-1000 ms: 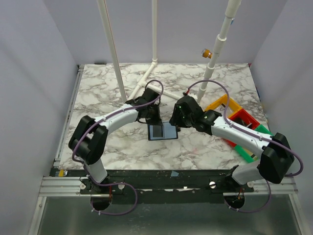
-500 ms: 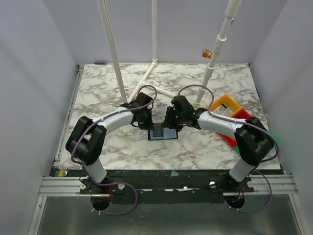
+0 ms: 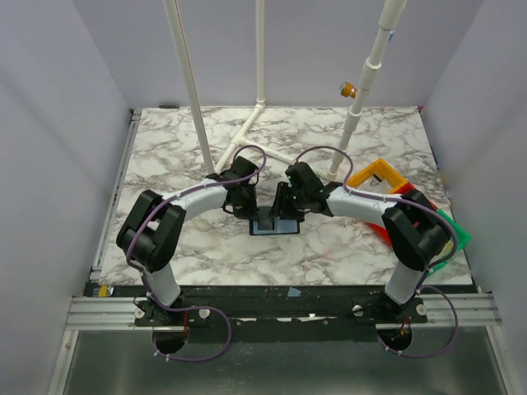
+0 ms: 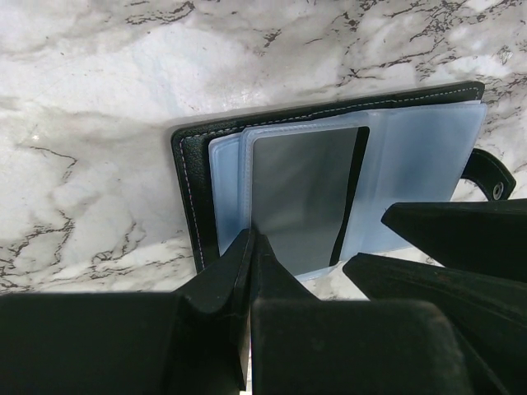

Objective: Take the credit cards out of the card holder
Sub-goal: Remove the credit card from the card holder.

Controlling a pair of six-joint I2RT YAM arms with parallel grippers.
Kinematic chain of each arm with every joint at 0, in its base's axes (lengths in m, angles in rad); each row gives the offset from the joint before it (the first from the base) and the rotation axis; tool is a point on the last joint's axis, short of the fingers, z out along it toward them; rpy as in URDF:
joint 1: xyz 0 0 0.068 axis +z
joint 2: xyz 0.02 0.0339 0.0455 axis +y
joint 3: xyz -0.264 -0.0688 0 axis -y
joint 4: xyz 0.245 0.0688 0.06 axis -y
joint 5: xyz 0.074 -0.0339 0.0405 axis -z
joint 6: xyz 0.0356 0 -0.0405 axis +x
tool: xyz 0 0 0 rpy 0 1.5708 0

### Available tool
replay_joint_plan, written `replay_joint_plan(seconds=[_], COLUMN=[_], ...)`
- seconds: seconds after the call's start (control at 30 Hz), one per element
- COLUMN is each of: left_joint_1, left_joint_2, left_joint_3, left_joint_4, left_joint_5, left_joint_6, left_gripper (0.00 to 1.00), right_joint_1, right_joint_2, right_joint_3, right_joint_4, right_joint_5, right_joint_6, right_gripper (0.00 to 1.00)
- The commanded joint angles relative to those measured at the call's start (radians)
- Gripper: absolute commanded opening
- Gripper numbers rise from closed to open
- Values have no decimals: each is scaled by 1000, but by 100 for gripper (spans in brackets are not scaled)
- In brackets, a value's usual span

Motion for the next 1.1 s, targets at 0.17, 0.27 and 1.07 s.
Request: replay_joint_plan(seconds=[0.17,0.27,1.07], left_joint_1=[0,-7,-48], left_joint_2=[36,45,79], left_joint_3=[34,45,81], left_joint_4=[20,20,13], left_joint_5=[11,14,30], left_joint_6=[17,14,-19], left_gripper=[0,0,0], right_joint_1=[-22,-44,-112], right_joint_2=[13,10,56], right_joint_3=[-12,-35,-97], right_joint_4=[47,80,166], right_joint_5=[-33,-66,-145], right_joint_6=[15,24,90], right_gripper=[47,47,47])
